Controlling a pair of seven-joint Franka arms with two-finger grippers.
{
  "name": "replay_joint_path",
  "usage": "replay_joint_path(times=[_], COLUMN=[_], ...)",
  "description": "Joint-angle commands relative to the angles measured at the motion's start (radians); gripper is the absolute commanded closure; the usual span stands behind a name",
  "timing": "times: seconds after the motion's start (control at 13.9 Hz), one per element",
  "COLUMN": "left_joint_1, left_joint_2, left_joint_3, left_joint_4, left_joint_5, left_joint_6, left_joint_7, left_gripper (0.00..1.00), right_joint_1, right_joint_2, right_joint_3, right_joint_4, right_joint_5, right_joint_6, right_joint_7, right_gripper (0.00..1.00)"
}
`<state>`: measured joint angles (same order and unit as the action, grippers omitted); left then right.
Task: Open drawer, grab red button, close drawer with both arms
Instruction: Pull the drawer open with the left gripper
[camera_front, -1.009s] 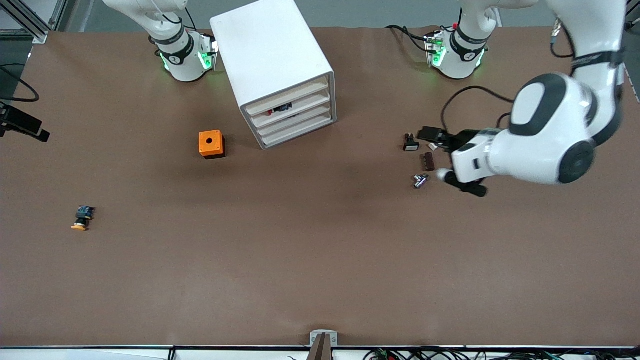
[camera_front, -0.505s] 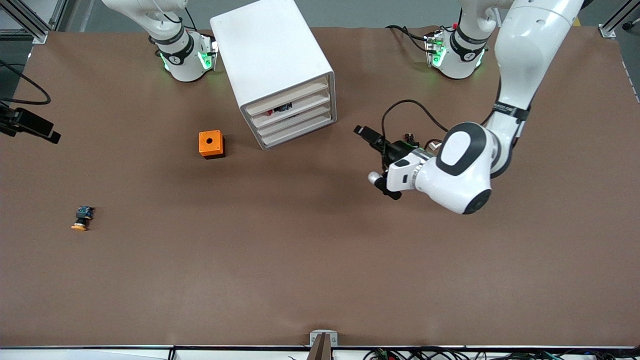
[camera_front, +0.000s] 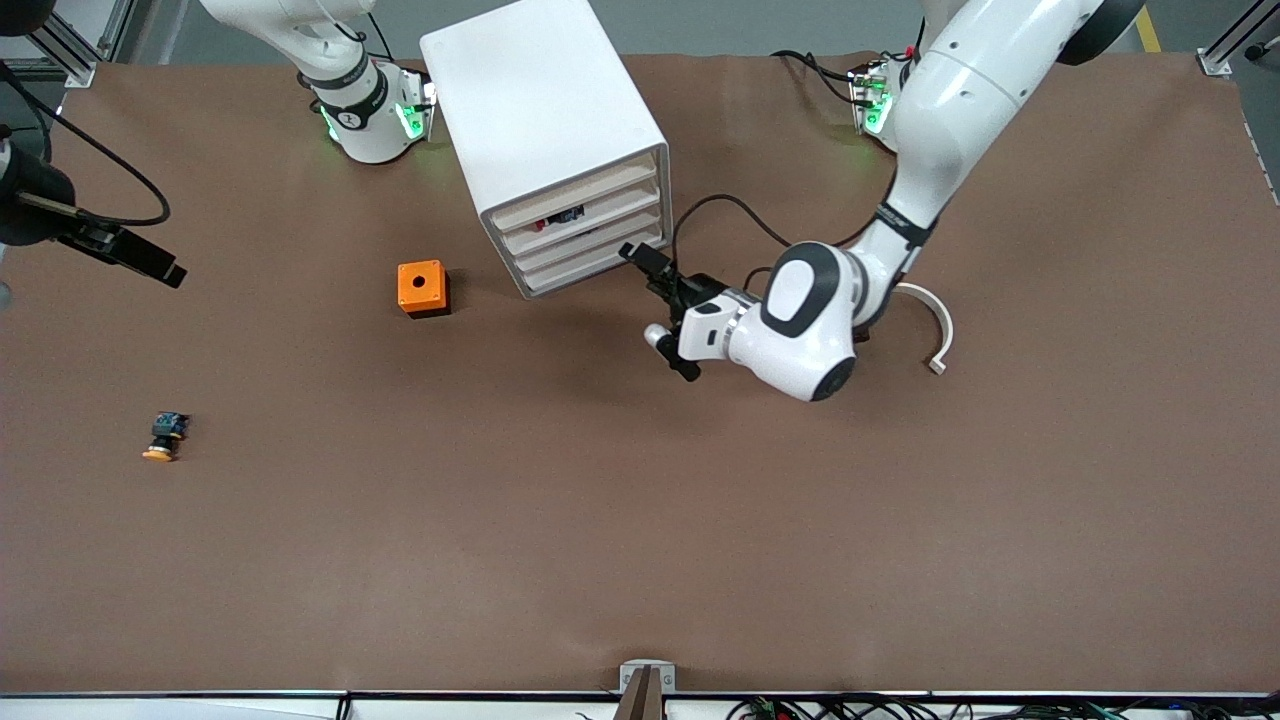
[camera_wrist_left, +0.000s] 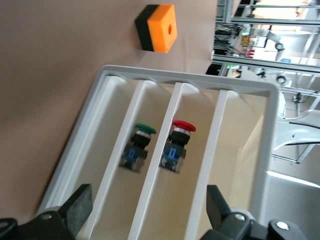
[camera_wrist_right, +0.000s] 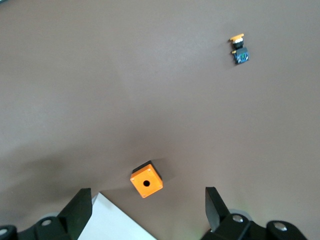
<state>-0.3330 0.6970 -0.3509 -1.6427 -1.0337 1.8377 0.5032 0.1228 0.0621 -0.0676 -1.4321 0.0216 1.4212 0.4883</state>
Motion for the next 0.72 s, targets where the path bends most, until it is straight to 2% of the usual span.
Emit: replay_joint_path(times=[0.0, 0.14, 0.36, 0.65], left_joint_1=[-0.037, -0.057, -0.063, -0.069], left_joint_2=[0.018, 0.024, 0.044, 0.044], left_joint_3=[-0.002, 0.000, -0.002, -0.002], left_joint_4=[-0.028, -0.032, -0.049, -0.086], left_joint_5=[-0.086, -0.101, -0.105, -0.106], left_joint_6=[0.028, 0.028, 0.028, 0.028], left_joint_7=[0.081, 0.104, 0.159, 0.195], left_gripper=[0.06, 0.13, 0.29, 0.41], right_joint_1=[0.052, 0.087, 0.121, 0.123], right_joint_2=[0.007, 0.007, 0.008, 0.008], right_joint_3=[-0.006, -0.006, -0.006, -0.006], right_joint_4=[0.015, 0.013, 0.013, 0.013], right_joint_5=[0.009, 0.014, 0.017, 0.020], right_joint_6=[-0.015, -0.015, -0.013, -0.013], right_joint_7=[0.122, 0.197, 0.294, 0.320], right_gripper=[0.00, 0.00, 0.00, 0.00])
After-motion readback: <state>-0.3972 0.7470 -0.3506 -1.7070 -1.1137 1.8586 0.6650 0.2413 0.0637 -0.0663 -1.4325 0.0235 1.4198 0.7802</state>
